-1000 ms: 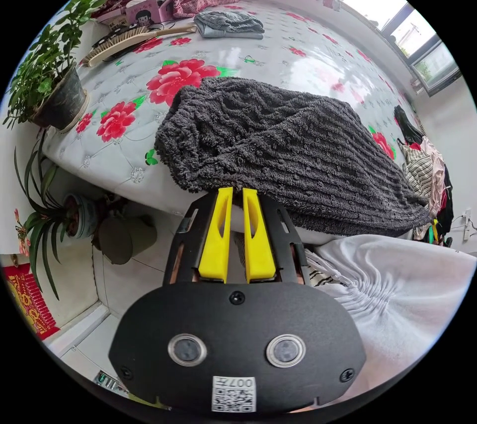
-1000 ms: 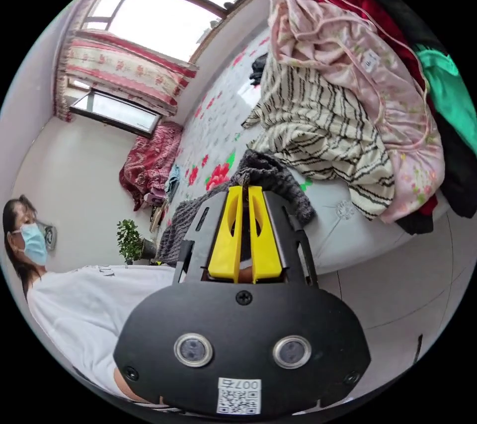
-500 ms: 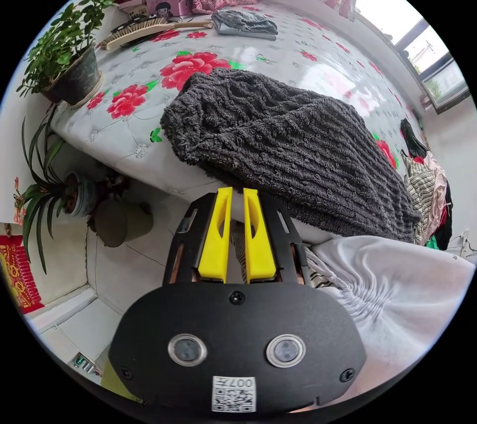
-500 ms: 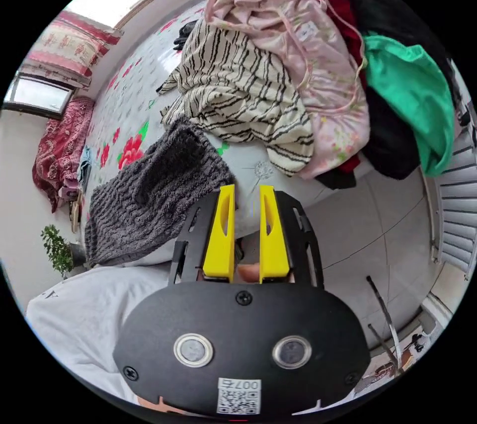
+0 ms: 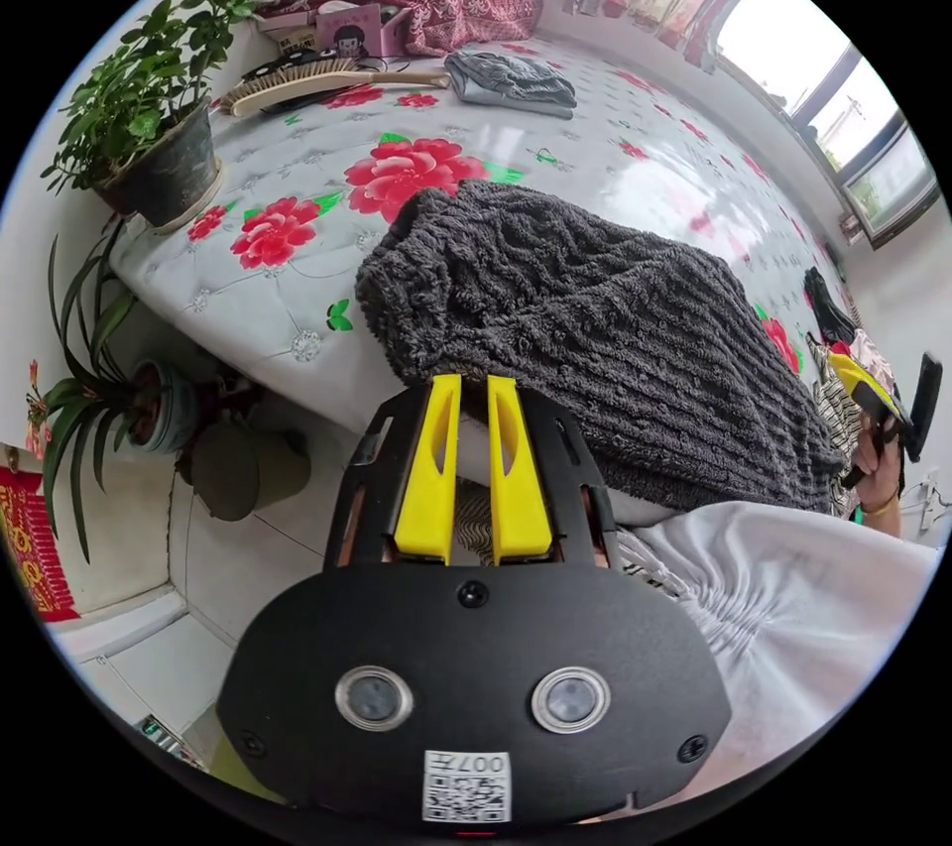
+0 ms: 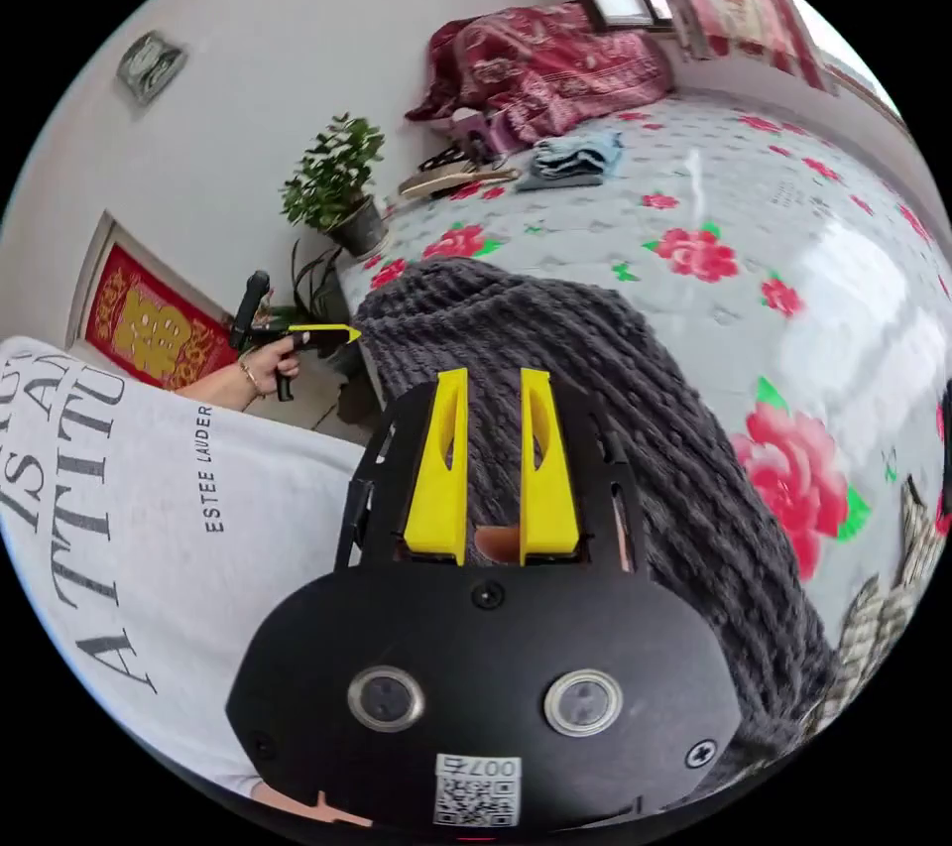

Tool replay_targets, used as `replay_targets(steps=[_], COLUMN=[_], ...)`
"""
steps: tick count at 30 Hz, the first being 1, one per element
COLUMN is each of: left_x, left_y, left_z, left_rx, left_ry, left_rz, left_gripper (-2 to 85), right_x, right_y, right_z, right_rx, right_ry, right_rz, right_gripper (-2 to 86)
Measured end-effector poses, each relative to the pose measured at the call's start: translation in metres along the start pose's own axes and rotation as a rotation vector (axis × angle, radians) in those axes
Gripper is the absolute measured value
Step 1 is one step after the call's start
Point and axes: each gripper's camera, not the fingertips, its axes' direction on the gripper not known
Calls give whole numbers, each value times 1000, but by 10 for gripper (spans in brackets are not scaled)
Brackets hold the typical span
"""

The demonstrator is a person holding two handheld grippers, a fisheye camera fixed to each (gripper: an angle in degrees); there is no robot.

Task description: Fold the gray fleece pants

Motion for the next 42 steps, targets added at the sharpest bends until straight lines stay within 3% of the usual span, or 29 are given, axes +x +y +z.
replay_targets(steps=[5,10,14,20,28,31,37,42], left_x=[-21,-52,-71,-91,-146,-166,-132,-107], left_y=[-15,-27,-35,-46,-51,-62,-91,-102], left_z=[13,26,39,55,5,7,46,68], left_rx=[-32,-71,-109,-163,-8,-20,-93,-150], left_ry=[-18,114,184,266,279,308,312,207], left_rz=[152,161,211,274,331,319,360,411], left_gripper=[52,53,52,51,51,60,93,79], right_x=[-123,-173,-171,-159,-154,-143,-99,-109], right_y=[-120,-177,-202,-219,-246,-274,-345,-387], right_z=[137,232,295,320,316,290,273,332], right_rx=[-247,-393,-517,-561,-543,-449,-286,-407], right_ry=[-28,-29,-34,-43,-97,-90,-107,-3], right_rz=[-389,-498,-397,-277,-212,-185,-15,-48], right_gripper=[56,62,56,24,8,20,52,68])
